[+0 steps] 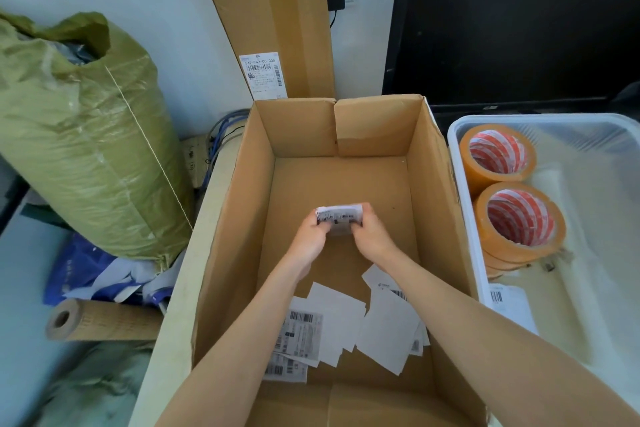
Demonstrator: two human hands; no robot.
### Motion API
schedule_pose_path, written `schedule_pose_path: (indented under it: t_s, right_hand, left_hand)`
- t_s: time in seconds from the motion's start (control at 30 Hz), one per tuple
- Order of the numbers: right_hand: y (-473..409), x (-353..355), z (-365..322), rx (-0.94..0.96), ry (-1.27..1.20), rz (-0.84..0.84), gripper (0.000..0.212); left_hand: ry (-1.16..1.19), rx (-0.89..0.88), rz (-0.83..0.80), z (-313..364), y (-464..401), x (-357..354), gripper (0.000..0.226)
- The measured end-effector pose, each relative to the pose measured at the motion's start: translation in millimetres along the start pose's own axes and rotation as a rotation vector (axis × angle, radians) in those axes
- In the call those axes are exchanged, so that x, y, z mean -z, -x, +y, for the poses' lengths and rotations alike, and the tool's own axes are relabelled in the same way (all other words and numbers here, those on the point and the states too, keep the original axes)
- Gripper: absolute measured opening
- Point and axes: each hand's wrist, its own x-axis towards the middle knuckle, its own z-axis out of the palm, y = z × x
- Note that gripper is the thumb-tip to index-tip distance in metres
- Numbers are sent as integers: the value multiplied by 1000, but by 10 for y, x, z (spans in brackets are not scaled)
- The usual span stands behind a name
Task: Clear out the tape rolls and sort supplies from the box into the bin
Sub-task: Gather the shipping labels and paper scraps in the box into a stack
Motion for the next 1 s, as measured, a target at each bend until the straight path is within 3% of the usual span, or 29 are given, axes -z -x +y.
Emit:
schedule_pose_path:
  t_s: [0.2,0.33,0.47,0.6,0.67,0.83,0.93,1.0]
  right_hand:
    - [196,60,-353,11,116,-39,18]
    - [487,296,-630,105,224,-28,18]
    - [878,675,-651,205,91,11,15]
    - [1267,923,-491,278,-24,178,14]
    - [1394,991,-423,284,-77,253,15]
    - [1574,1109,-254,263,-299,370,16]
    - [1611,1131,-164,222,-386,386,16]
    - [1620,1141,-137,215,-374,392,15]
  left_hand:
    - [-14,34,-1,115,78,51,30]
    - [-40,-37,-70,345,359,146,29]
    - [54,-94,-248,518,716,201,27]
    - [97,-20,-331,358,750,68,24]
    - [-37,39,-292,149,644,-70,28]
    - [-708,44,-268,-273,396,-586,64]
    - [-1091,-163,-272,-300,453,-787,82]
    - [-1264,-343,-284,-328,512,-811,75]
